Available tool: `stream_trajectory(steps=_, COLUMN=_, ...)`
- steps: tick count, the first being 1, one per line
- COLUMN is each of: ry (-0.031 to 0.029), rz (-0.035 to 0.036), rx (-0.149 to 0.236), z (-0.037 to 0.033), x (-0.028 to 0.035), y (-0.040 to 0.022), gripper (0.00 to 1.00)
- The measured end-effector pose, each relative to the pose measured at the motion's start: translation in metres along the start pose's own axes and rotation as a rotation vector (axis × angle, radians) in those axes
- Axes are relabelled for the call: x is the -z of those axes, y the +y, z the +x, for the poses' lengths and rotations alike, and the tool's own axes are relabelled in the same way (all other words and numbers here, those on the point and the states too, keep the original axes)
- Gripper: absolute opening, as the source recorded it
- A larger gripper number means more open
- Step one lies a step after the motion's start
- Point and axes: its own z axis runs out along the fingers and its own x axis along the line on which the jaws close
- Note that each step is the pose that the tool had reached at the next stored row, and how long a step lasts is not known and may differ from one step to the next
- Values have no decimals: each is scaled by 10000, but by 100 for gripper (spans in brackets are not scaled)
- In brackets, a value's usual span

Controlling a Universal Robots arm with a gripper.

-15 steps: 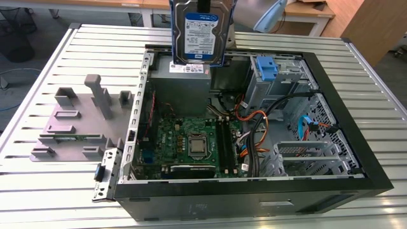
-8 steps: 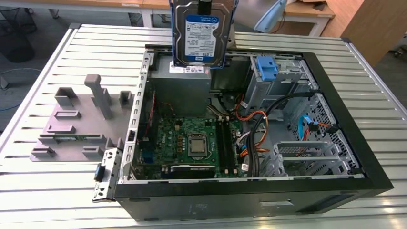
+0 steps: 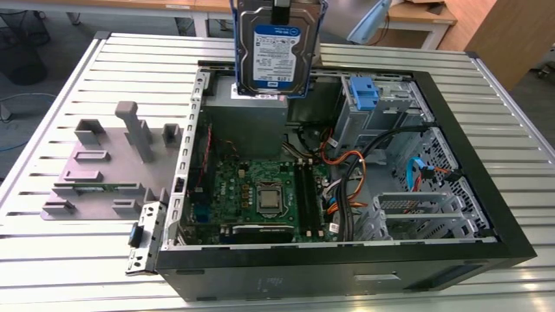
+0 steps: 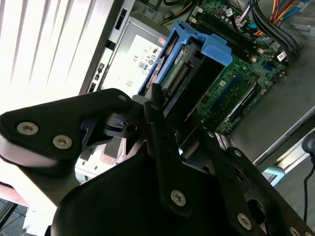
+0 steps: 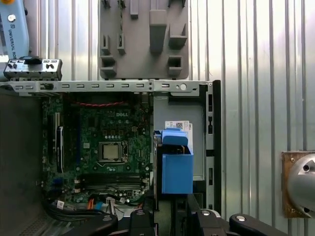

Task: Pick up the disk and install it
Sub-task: 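Pick up the disk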

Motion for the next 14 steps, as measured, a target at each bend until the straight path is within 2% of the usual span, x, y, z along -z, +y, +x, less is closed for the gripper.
stream_trajectory(steps=14, ry=0, rz=0, rx=0, z=210, x=2, y=-12, gripper=35)
